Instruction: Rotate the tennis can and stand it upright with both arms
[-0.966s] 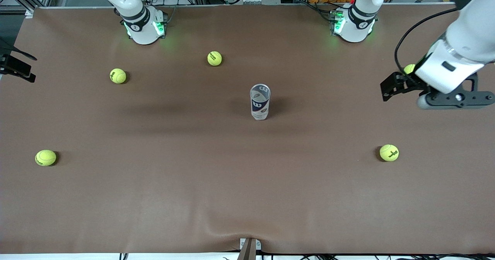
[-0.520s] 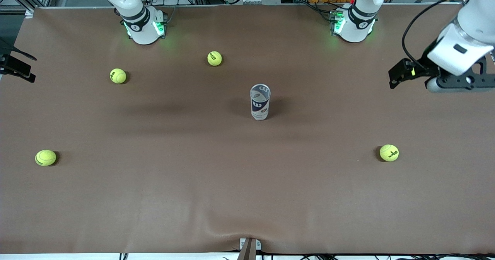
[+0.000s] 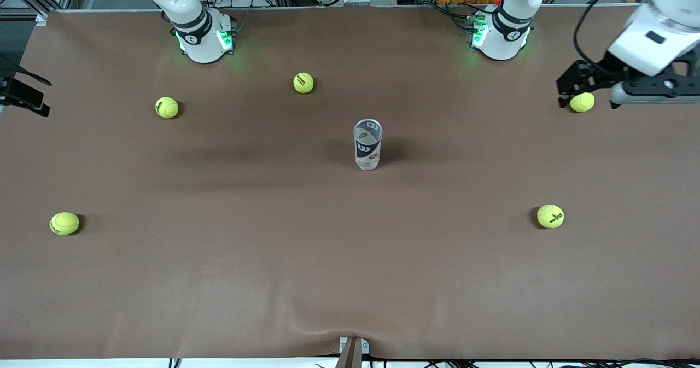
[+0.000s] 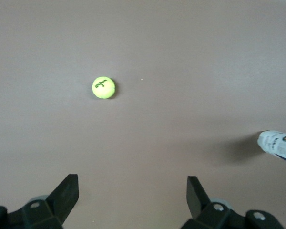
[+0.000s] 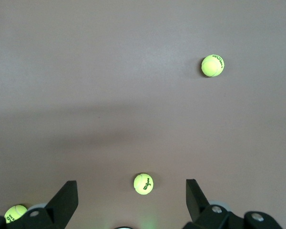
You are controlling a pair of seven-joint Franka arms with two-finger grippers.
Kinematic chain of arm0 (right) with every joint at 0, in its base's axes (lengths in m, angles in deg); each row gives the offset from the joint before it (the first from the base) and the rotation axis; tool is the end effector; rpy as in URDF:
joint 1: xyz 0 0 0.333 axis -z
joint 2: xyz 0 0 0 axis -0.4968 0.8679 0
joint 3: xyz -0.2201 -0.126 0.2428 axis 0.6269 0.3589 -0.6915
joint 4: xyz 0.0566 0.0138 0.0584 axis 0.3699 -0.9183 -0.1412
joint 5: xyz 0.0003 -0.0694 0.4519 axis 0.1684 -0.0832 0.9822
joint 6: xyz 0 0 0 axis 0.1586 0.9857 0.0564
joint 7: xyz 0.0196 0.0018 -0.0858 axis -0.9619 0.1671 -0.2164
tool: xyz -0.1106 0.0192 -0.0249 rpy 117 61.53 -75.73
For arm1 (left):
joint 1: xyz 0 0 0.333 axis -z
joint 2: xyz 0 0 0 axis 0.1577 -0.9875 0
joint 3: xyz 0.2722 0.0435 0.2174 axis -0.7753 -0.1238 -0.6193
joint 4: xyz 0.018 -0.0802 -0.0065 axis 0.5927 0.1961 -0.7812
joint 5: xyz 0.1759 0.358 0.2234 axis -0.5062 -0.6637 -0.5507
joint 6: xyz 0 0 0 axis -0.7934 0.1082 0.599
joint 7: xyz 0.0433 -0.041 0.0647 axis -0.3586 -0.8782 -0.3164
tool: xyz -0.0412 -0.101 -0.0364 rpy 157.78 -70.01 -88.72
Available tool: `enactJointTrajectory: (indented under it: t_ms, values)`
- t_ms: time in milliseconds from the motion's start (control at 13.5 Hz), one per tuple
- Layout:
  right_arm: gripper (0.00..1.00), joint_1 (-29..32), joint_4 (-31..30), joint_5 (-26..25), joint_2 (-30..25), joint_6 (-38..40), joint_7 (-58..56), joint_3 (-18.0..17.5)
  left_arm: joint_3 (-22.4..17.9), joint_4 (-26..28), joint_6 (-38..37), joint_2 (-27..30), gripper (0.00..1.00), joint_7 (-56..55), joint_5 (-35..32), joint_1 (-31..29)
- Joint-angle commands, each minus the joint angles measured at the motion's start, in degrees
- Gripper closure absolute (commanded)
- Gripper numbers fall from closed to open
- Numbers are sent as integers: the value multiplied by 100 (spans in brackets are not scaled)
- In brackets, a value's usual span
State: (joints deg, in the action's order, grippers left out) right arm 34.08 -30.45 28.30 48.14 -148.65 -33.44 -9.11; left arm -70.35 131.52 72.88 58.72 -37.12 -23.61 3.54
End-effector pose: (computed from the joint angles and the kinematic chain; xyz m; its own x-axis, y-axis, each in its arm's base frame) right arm 0.6111 -0.0754 0.6806 0.9967 -0.0446 -0.0684 -0.0414 -0.9980 0.0483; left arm 0.5769 -0.0935 0.6694 0.9968 -0.0448 0.0666 -0.0432 -0.9988 -0.0243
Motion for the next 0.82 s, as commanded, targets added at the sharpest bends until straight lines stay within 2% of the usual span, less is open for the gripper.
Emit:
enactJointTrajectory:
  t_ms: [0, 743]
  values:
    - [0, 45, 18, 36, -5, 20, -40, -14, -150, 24, -243, 127, 0, 245, 105, -80]
    - [0, 54, 18, 36, -5, 12, -40, -14, -160, -292, -499, -31, 0, 210, 71, -176]
